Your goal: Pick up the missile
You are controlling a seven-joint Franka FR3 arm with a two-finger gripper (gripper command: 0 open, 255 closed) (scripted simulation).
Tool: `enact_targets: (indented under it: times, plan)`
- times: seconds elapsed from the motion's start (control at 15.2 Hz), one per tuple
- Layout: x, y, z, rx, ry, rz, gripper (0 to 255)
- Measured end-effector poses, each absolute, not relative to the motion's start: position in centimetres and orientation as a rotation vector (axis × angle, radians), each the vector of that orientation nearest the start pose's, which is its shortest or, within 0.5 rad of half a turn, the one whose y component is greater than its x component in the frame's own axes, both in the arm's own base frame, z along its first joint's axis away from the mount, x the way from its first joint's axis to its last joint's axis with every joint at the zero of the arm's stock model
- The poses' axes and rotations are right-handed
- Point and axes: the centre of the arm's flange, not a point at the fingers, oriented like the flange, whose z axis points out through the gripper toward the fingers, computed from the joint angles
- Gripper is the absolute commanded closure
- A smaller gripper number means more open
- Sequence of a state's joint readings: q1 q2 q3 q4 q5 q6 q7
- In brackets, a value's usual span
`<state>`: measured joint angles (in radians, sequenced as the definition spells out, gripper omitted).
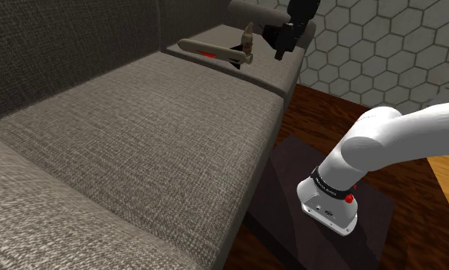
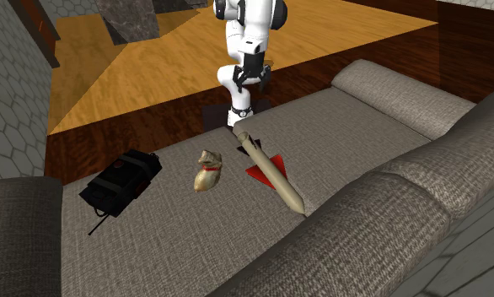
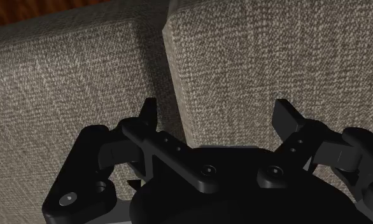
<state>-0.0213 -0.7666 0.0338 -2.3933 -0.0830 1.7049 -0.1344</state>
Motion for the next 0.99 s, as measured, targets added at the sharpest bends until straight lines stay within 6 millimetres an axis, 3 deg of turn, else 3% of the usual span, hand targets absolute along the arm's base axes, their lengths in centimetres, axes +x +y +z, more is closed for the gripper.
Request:
enact_targets:
  times: [0.13, 0.26, 0.99]
  plan:
    - [33.1, -0.2, 57.9, -3.240, -0.245, -0.111, 0]
    - [35.2, -0.6, 57.6, -3.232, -0.268, -0.094, 0]
    - [50.1, -3.1, 54.6, -3.178, -0.425, 0.022, 0]
